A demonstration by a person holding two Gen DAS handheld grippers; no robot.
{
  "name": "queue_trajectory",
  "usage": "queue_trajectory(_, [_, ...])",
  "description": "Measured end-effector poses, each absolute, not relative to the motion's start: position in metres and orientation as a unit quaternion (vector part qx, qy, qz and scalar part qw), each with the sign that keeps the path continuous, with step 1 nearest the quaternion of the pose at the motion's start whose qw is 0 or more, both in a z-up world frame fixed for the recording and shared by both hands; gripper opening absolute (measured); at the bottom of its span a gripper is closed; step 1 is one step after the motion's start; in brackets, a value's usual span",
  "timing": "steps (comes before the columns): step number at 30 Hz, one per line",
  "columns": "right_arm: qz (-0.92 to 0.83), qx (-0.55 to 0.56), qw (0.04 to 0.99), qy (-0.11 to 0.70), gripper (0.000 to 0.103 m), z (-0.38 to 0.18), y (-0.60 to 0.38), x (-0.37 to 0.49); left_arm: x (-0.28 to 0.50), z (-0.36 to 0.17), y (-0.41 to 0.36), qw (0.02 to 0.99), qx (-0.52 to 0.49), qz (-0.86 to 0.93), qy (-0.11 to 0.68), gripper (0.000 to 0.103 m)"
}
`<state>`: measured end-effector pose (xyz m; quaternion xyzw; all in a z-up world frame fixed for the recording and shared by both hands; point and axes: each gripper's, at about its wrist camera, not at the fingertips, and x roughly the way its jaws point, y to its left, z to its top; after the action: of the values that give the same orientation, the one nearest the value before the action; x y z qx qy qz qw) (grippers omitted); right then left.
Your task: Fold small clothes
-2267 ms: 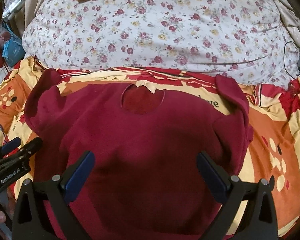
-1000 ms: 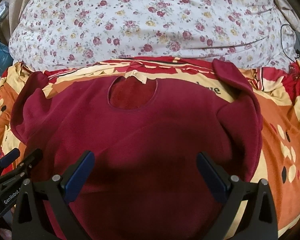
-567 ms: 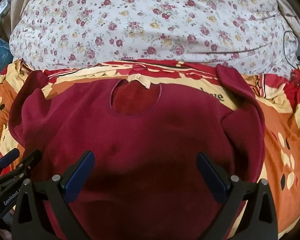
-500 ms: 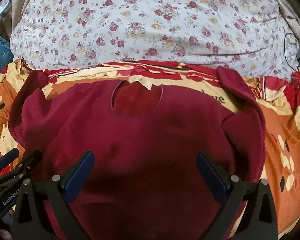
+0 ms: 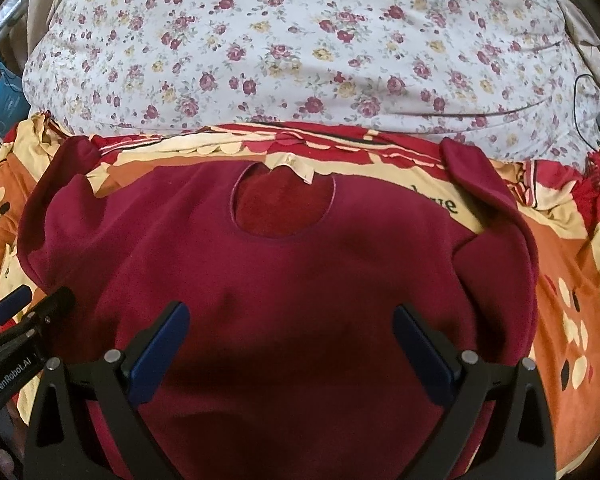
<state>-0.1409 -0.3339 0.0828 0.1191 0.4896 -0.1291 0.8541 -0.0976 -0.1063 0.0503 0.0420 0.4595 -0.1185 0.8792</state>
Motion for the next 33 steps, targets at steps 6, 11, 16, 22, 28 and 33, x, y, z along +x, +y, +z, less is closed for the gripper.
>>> queue_trajectory(6, [-0.125, 0.113, 0.855, 0.49, 0.103, 0.083, -0.331, -0.138, -0.095, 0.049, -0.106, 0.879, 0.045, -0.116, 0.461, 0.071])
queue_trajectory(11, [-0.123, 0.113, 0.856, 0.489, 0.103, 0.083, -0.33, -0.136, -0.093, 0.047, -0.106, 0.877, 0.044, -0.116, 0.463, 0.071])
queue_trajectory(16, [-0.123, 0.11, 0.855, 0.491, 0.103, 0.081, -0.329, -0.134, -0.092, 0.045, -0.105, 0.877, 0.043, -0.115, 0.465, 0.071])
queue_trajectory(22, [-0.123, 0.11, 0.854, 0.493, 0.103, 0.079, -0.329, -0.133, -0.09, 0.044, -0.104, 0.876, 0.042, -0.115, 0.466, 0.071])
queue_trajectory(28, [-0.124, 0.112, 0.852, 0.496, 0.103, 0.075, -0.329, -0.13, -0.089, 0.044, -0.104, 0.878, 0.044, -0.115, 0.463, 0.071])
queue_trajectory(33, [-0.121, 0.111, 0.854, 0.494, 0.103, 0.076, -0.326, -0.127, -0.082, 0.047, -0.101, 0.88, 0.047, -0.111, 0.46, 0.071])
